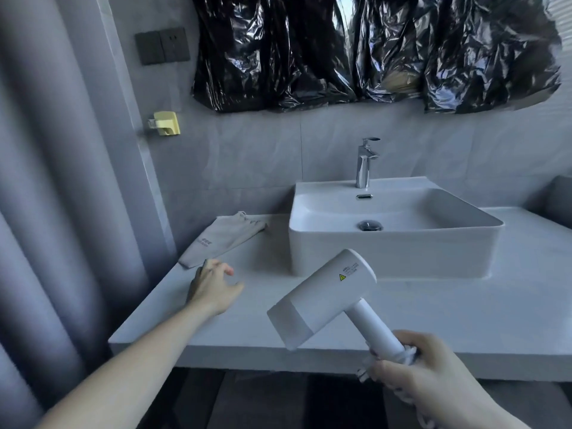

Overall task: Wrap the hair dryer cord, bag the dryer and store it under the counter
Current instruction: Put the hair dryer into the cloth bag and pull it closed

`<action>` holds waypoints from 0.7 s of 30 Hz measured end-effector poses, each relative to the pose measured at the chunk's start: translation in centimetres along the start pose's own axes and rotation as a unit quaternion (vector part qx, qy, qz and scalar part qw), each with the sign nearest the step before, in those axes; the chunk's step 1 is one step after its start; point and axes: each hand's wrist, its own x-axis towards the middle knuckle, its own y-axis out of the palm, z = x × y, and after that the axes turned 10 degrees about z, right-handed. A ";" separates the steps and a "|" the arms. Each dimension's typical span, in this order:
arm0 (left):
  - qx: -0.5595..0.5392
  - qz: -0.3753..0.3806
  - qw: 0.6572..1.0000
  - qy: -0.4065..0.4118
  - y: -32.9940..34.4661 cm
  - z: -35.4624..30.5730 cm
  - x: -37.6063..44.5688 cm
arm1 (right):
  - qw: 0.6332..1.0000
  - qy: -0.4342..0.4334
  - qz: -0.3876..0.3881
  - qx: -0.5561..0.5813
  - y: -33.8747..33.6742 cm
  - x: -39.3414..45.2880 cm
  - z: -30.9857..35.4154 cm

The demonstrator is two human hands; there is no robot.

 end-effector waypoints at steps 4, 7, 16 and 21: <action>0.051 -0.037 0.997 -0.037 2.3 3.4 3.4 | 0.999 0.011 -0.014 0.037 -0.8 3.0 -0.1; 0.042 -0.032 0.995 -0.089 2.5 4.1 6.1 | 0.999 0.023 -0.019 0.036 -1.5 5.0 -0.4; 0.078 -0.022 0.992 -0.096 2.1 4.9 8.6 | 0.995 0.055 -0.034 0.080 -0.4 7.9 -0.8; 0.114 -0.021 0.993 -0.029 0.7 5.0 2.5 | 0.994 0.037 -0.042 0.091 0.2 6.6 -1.0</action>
